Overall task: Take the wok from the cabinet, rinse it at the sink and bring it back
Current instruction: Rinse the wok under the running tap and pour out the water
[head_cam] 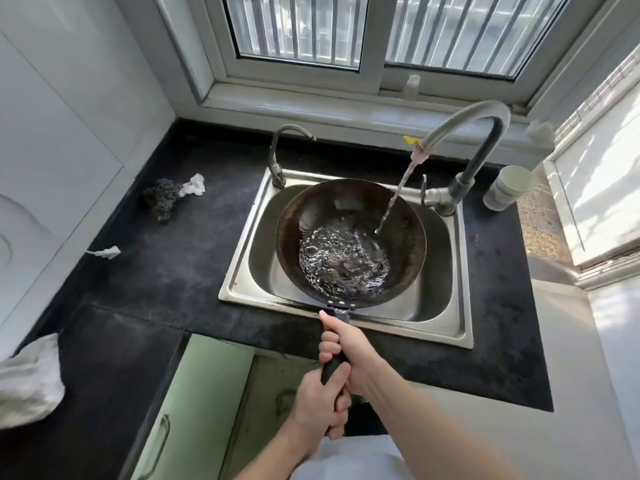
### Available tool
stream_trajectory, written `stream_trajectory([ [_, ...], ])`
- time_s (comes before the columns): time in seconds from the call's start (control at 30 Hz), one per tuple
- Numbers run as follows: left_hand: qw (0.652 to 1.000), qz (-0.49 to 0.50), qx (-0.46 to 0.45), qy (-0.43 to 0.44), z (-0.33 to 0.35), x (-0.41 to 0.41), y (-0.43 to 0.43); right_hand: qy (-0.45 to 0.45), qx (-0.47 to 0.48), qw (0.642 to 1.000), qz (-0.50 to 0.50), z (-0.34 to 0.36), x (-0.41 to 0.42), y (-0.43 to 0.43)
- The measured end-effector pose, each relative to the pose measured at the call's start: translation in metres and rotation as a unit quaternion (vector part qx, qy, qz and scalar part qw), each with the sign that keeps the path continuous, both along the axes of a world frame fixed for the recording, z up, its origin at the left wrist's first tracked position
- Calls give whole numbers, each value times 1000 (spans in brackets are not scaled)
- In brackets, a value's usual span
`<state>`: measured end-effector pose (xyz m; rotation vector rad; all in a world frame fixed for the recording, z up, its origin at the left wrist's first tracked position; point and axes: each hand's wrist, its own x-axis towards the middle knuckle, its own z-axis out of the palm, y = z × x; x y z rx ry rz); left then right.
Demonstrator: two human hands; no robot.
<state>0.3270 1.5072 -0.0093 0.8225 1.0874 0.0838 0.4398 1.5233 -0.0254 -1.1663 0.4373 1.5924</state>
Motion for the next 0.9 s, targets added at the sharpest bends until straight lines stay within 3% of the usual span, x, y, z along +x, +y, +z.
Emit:
stream_trajectory([
  [0.23, 999, 3, 31, 15, 0, 19, 7, -30, 11, 998, 49, -4, 18, 12],
  [0.43, 998, 29, 49, 29, 2, 36, 12, 2, 31, 996, 85, -3, 39, 22],
  [0.63, 998, 48, 37, 18, -4, 42, 16, -125, 65, 986, 88, -10, 34, 27],
  [0.9, 999, 38, 32, -1, -7, 28, 14, -180, 61, 978, 86, -7, 20, 23],
])
